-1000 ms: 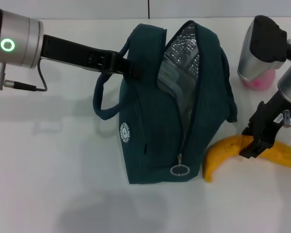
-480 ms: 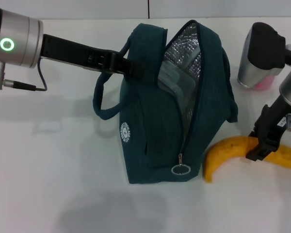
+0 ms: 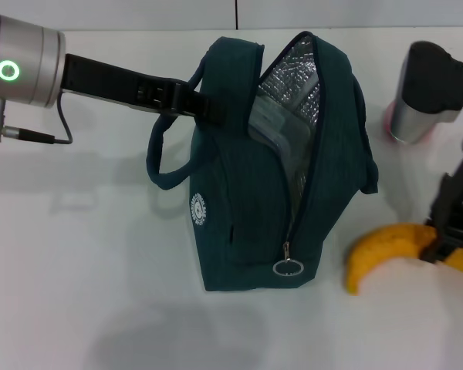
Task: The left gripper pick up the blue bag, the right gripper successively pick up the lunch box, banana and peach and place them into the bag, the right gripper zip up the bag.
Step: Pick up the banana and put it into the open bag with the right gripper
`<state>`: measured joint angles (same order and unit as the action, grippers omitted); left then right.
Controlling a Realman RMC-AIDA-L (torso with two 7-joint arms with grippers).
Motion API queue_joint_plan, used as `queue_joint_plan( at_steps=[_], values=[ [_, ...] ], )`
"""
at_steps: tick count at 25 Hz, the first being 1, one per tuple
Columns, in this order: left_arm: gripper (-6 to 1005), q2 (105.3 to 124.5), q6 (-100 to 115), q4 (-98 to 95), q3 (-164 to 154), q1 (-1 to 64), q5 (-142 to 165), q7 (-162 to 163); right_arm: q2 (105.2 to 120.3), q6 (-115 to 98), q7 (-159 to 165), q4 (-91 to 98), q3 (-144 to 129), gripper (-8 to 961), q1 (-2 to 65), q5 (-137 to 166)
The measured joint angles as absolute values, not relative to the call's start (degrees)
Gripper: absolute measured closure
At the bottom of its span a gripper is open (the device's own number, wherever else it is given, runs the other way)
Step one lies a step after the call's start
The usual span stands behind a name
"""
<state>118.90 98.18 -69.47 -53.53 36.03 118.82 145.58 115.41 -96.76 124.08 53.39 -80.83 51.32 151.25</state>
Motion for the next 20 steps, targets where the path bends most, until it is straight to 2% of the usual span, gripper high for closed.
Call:
queue_joint_plan(
  at_steps=[6, 15, 20],
  values=[
    [956, 118.62, 98.18, -69.86, -53.52, 35.02, 118.56, 145.31, 114.83, -99.77, 126.17, 54.84, -76.99, 527, 50.63, 154.21],
    [956, 118.51, 98.17, -69.98, -53.53, 34.80, 116.65, 144.45, 110.51, -100.14, 129.37, 58.49, -59.52, 526, 50.27, 158.49],
    [956, 118.46, 97.95, -69.41, -53.53, 34.76, 116.84, 144.16, 109.77, -100.18, 129.06, 67.66, -46.52, 526, 49.77, 154.61]
  ],
)
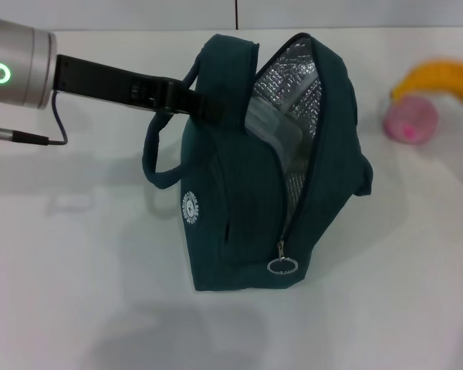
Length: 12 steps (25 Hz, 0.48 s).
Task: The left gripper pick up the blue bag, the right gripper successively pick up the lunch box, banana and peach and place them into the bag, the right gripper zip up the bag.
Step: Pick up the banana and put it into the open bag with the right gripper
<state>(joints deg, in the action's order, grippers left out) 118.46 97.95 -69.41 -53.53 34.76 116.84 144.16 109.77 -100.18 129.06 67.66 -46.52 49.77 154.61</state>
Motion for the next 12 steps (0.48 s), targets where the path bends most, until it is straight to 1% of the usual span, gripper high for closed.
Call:
queue_joint_plan(
  at_steps=[6, 8, 12],
  values=[
    [956, 118.70, 97.88, -68.95, -53.70, 34.73, 116.98, 143.93, 109.60, -98.45, 127.78, 75.63, -42.57, 526, 47.36, 137.37],
    [955, 118.68, 97.86, -68.85, -53.68, 34.73, 116.99, 143.91, 110.01, -97.71, 126.94, 77.03, -42.59, 526, 47.16, 132.18],
    [955, 118.77, 97.94, -68.76, -53.91, 34.73, 117.09, 143.88, 111.36, -95.71, 123.06, 78.51, -42.88, 526, 45.80, 120.31]
  ],
)
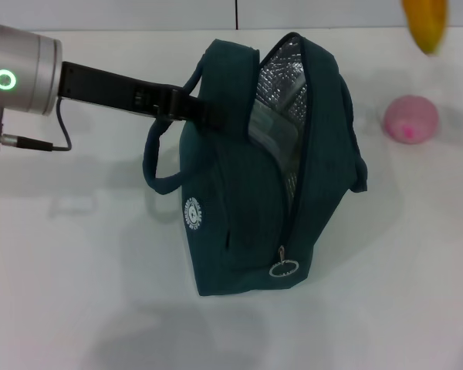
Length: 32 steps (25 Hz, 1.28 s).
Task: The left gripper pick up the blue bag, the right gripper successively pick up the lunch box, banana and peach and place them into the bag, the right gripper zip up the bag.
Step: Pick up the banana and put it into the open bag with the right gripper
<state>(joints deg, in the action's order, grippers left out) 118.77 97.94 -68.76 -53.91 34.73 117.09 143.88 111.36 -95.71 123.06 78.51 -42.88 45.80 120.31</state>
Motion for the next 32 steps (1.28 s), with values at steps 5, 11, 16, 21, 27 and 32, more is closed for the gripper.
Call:
queue_joint_plan(
  at_steps=[5, 11, 16, 21, 27, 32],
  values=[
    [955, 119.00, 98.09, -68.73, -53.96, 34.85, 117.14, 143.88, 114.30, -94.47, 116.01, 77.61, -44.19, 527, 44.58, 107.92],
    [955, 118.93, 98.08, -68.72, -53.96, 35.26, 117.16, 144.15, 115.34, -89.82, 106.10, 72.83, -54.80, 526, 40.29, 94.91],
    [955, 118.85, 97.89, -68.65, -53.62, 35.26, 116.82, 144.18, 115.76, -87.71, 98.36, 66.09, -58.18, 527, 38.09, 90.76],
    [955, 118.84, 97.90, -68.65, -53.68, 35.33, 116.68, 144.20, 115.47, -88.73, 91.13, 55.37, -59.14, 505, 37.75, 84.84],
    [955, 118.98, 97.91, -68.62, -53.74, 35.17, 116.69, 144.22, 115.70, -89.29, 86.32, 46.55, -59.82, 480, 37.47, 83.97],
    [955, 118.99, 97.84, -68.62, -53.61, 35.04, 116.64, 144.03, 115.66, -90.05, 85.09, 43.23, -61.55, 458, 37.59, 83.86]
  ],
)
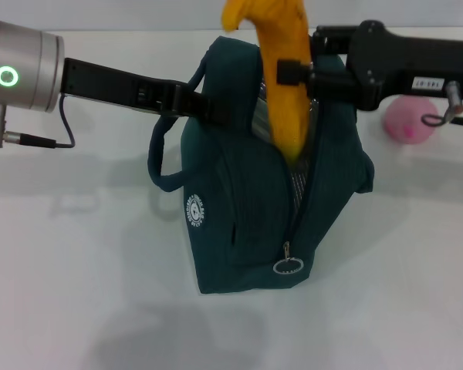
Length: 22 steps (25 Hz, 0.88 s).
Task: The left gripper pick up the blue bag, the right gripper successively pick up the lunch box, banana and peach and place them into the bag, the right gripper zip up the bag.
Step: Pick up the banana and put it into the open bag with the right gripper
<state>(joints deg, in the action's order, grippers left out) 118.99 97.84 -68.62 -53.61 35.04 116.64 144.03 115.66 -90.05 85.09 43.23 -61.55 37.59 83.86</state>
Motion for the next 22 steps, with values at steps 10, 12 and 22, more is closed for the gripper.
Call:
queue_joint_plan(
  at_steps=[10, 12, 22],
  values=[
    [955, 119.02, 97.73, -68.64, -53.54, 34.76, 116.61, 143.92, 115.61, -90.43, 86.22, 43.05, -62.87, 415, 37.26, 84.25],
    [955, 119.01, 97.73, -68.66, -53.53, 34.76, 116.57, 143.91, 115.58, -90.15, 86.16, 43.04, -63.22, 407, 37.13, 84.30],
    [955, 119.07, 97.73, -68.92, -53.52, 34.88, 116.44, 143.79, 115.11, -90.04, 86.04, 45.16, -60.26, 131, 34.82, 84.27]
  ],
)
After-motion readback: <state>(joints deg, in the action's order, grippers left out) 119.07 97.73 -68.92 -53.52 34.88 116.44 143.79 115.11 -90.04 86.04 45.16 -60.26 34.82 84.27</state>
